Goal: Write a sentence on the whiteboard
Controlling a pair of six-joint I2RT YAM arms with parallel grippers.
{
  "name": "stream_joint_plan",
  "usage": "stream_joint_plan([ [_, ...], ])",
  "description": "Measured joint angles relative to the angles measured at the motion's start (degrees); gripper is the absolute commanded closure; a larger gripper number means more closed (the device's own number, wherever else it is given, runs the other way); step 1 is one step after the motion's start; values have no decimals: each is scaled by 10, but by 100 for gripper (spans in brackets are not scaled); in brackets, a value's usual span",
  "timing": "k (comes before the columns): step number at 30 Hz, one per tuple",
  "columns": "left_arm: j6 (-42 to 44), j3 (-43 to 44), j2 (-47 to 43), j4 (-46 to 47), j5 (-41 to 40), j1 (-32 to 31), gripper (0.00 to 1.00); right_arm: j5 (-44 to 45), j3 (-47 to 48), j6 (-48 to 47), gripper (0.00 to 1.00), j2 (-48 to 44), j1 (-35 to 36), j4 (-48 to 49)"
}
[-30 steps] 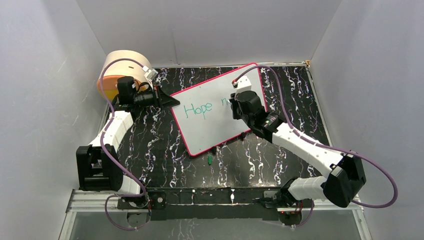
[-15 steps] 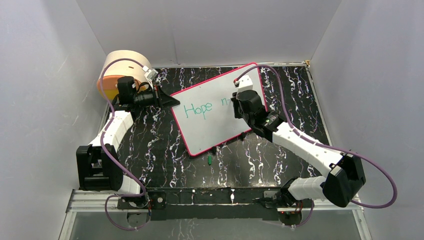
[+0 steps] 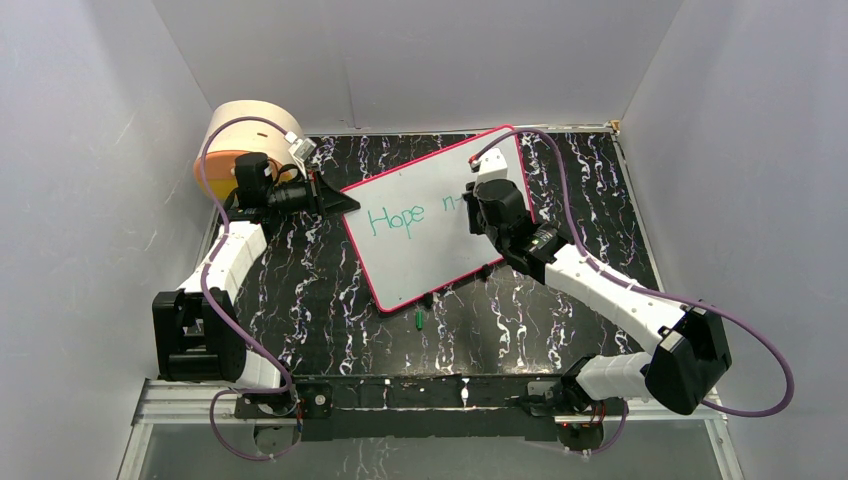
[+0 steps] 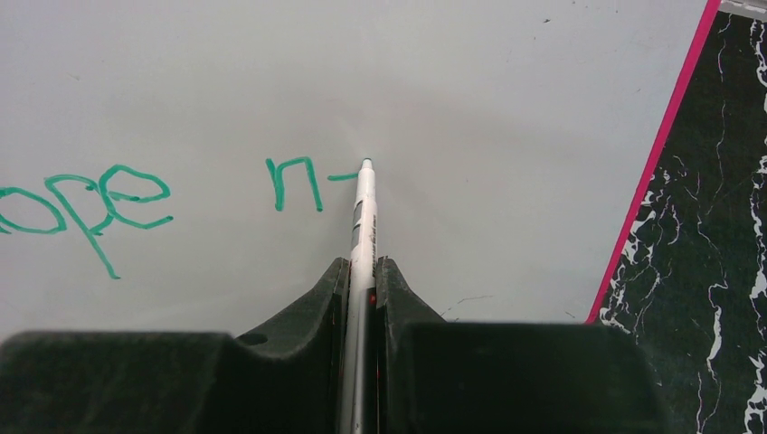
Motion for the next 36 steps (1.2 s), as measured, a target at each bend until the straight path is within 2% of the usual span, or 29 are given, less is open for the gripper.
stream_joint_plan([
  [9,0,1,0,-2,0,0,100,-8,0,-4,100,0,-3,21],
  [36,2,3,2,-6,-2,0,100,-63,-2,-6,100,-3,-3,1],
])
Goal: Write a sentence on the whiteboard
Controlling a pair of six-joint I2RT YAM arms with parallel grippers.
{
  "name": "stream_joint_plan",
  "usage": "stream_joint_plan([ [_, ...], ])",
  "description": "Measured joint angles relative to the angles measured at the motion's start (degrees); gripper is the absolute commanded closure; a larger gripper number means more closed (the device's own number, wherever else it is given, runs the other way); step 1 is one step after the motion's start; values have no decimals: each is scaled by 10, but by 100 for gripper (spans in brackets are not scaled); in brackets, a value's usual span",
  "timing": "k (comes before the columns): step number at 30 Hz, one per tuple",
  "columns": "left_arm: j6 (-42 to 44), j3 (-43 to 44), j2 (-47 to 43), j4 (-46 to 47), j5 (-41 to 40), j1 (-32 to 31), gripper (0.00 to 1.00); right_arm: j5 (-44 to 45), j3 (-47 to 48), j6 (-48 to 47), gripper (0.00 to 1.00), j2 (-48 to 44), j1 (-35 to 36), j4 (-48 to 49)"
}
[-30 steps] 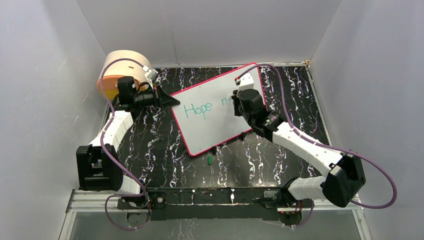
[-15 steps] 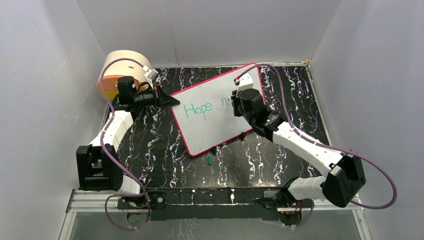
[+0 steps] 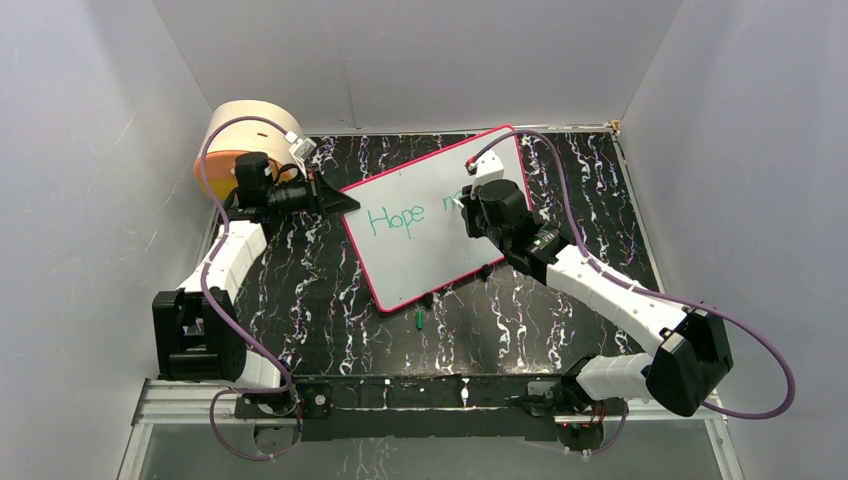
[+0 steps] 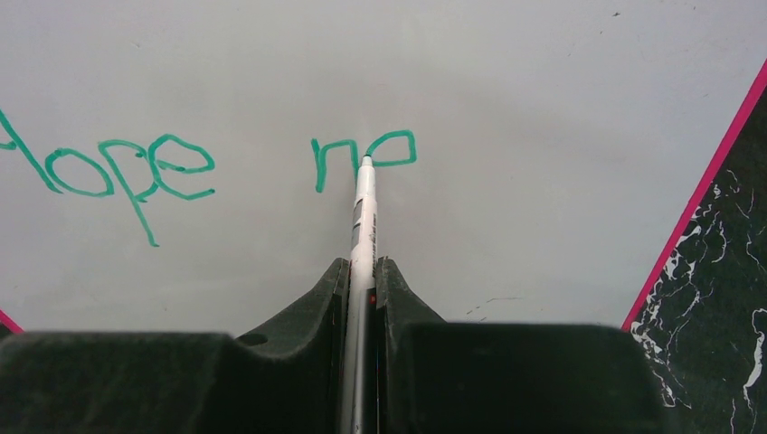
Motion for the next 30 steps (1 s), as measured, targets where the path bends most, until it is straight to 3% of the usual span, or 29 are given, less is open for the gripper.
stream_joint_plan([
  [30,3,3,2,-4,1,-1,100,42,-17,-9,100,-12,0,-19],
])
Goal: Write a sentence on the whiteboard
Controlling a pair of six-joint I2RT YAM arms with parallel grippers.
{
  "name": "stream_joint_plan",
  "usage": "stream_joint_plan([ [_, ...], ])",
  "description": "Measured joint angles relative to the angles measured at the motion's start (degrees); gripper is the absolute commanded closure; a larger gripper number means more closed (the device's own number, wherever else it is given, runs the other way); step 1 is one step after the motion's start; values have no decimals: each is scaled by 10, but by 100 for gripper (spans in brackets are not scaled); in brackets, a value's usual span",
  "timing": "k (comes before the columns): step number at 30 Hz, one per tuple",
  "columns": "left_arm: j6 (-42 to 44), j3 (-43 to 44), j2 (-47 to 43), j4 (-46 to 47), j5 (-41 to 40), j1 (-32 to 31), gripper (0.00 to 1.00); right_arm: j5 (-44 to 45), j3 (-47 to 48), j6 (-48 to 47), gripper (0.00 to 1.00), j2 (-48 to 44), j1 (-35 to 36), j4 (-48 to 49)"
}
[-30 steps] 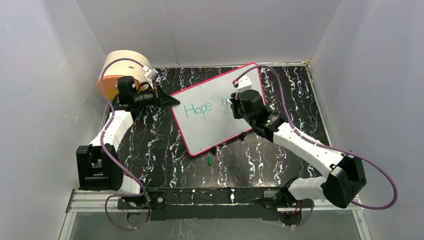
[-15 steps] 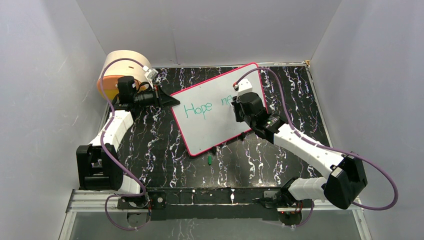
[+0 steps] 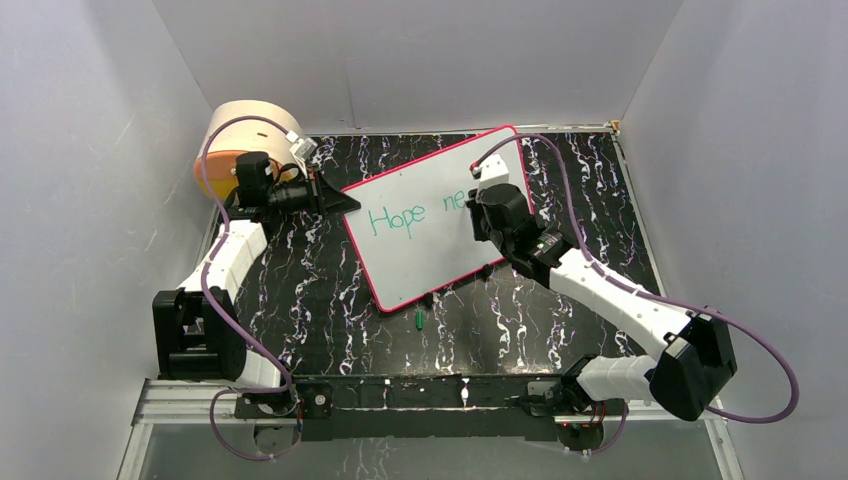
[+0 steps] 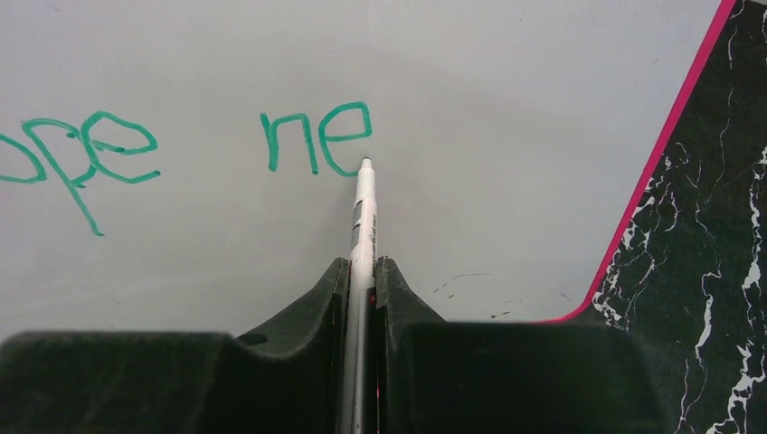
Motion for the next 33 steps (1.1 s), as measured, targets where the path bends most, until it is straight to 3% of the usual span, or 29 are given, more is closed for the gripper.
stream_joint_plan([
  [10,2,0,1,0,-2,-8,100,-2,0,-8,100,-43,-18,8],
  [33,2,2,2,-1,-2,-9,100,-33,-9,-22,100,-14,-26,38],
])
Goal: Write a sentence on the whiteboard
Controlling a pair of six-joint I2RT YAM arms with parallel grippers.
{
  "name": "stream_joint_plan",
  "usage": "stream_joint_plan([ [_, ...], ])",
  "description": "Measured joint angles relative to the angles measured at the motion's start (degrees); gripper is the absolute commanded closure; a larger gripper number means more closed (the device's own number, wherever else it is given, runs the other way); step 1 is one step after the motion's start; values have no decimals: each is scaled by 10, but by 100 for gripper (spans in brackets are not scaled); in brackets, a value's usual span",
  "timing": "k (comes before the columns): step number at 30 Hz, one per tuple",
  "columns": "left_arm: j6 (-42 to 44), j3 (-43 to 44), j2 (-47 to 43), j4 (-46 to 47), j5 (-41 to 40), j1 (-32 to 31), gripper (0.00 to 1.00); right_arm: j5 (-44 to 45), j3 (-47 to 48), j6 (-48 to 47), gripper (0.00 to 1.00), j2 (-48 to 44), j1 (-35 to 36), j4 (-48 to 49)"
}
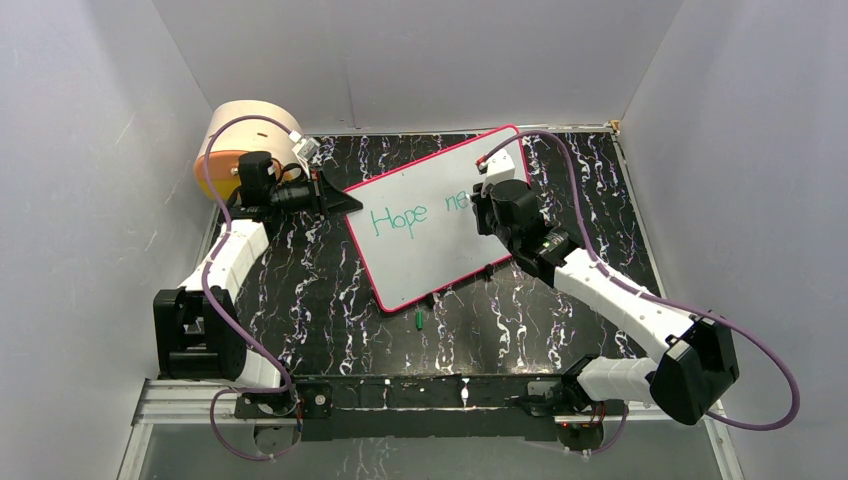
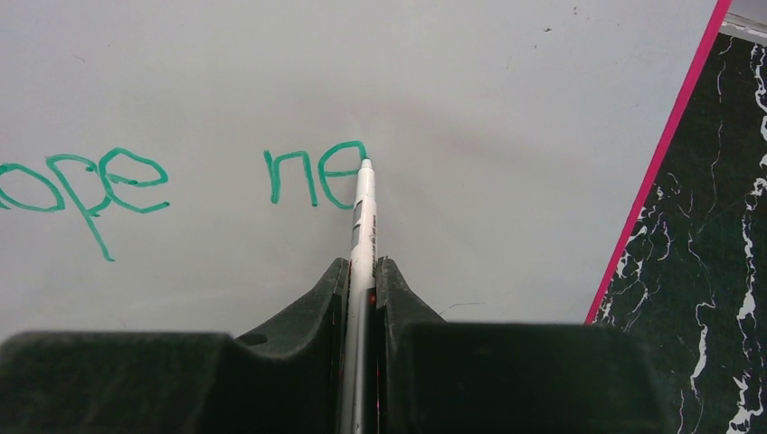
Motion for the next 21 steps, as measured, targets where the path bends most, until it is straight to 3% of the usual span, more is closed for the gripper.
stream_joint_plan([
  [21,2,2,2,-2,1,0,100,2,0,-5,100,4,-4,9],
])
